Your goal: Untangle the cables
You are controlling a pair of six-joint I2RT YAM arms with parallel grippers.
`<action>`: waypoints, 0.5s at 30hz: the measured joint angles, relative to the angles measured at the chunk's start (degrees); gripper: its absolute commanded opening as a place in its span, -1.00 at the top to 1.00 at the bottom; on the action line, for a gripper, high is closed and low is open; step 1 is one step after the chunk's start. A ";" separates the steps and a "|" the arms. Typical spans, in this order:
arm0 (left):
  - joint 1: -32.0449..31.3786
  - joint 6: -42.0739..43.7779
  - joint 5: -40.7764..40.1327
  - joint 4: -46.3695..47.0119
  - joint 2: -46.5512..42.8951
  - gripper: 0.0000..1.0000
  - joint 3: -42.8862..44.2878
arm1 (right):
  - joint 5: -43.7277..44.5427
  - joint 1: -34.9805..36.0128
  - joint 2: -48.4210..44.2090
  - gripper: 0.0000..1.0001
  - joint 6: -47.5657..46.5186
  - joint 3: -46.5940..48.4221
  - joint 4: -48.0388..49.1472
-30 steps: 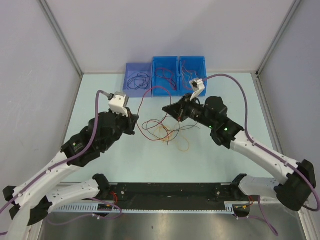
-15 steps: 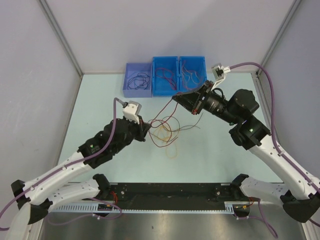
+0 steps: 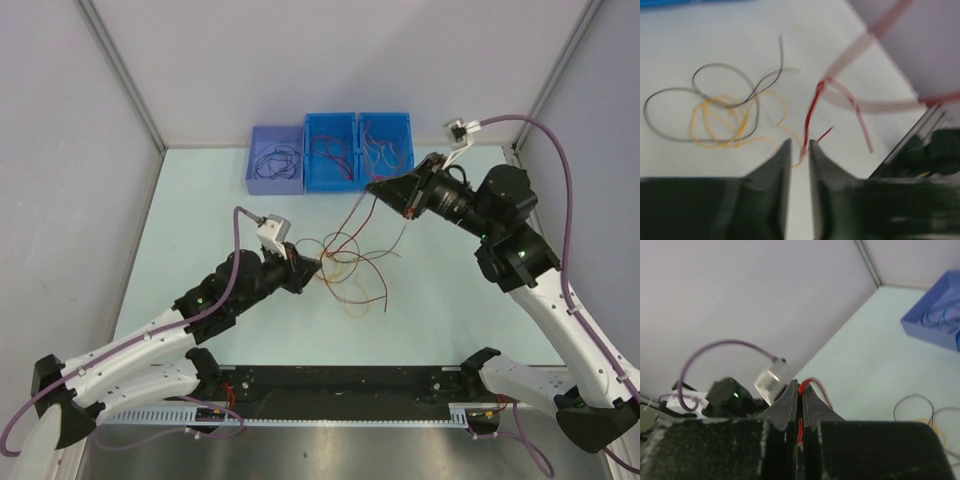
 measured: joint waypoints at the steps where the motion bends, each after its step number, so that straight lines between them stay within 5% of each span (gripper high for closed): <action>1: 0.00 0.63 0.02 -0.59 -0.07 -0.12 -0.04 | 0.02 -0.35 0.00 1.00 0.26 0.79 0.39; 5: 0.02 1.46 -0.13 -8.55 0.26 -0.89 -2.95 | 0.55 -2.05 -0.68 1.00 1.49 6.86 7.76; 15: -0.59 3.54 -8.90 -20.65 -5.49 -1.00 3.08 | 0.59 1.22 -3.15 1.00 1.49 8.98 12.17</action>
